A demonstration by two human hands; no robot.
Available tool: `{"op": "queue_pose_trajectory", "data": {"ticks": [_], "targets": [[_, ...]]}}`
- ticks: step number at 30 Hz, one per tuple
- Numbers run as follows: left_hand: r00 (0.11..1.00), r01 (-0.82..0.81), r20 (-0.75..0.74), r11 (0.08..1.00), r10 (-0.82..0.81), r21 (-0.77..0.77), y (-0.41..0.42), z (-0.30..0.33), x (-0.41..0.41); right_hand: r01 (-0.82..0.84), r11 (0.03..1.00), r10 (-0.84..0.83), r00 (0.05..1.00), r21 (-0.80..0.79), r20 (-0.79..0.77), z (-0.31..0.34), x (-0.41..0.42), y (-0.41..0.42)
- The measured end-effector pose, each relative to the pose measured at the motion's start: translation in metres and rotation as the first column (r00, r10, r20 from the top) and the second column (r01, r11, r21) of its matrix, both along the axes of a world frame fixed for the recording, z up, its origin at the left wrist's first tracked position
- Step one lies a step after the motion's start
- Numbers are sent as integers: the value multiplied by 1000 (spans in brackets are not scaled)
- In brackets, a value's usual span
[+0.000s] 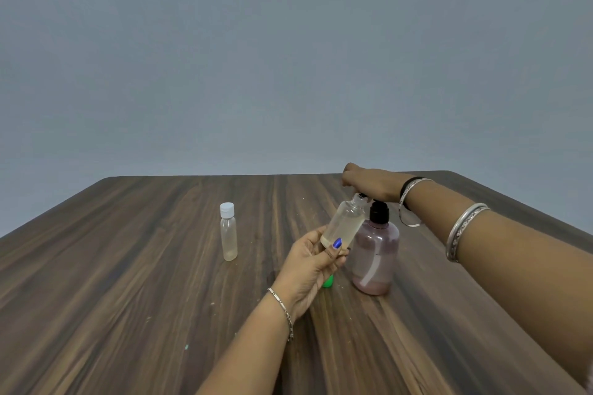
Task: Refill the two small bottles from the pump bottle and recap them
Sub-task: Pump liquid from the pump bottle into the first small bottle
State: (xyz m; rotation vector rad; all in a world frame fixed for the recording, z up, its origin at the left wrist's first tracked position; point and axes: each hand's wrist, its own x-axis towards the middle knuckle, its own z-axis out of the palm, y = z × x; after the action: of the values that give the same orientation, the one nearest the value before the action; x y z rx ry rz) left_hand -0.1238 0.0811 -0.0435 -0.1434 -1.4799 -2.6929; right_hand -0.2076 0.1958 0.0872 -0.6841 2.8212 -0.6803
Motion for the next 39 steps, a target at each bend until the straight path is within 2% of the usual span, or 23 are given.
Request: {"op": "queue_pose_trajectory", "data": {"ticks": [25,39], "targets": [[1000,1,4,1000,-1,16,2,-2,-4,-22,997,21,1000,72,18,0,-5,0],[1000,-7,9,1000,7,9,1,0,2,-12,1000,12,1000,28,26,-2,-5,1]]}}
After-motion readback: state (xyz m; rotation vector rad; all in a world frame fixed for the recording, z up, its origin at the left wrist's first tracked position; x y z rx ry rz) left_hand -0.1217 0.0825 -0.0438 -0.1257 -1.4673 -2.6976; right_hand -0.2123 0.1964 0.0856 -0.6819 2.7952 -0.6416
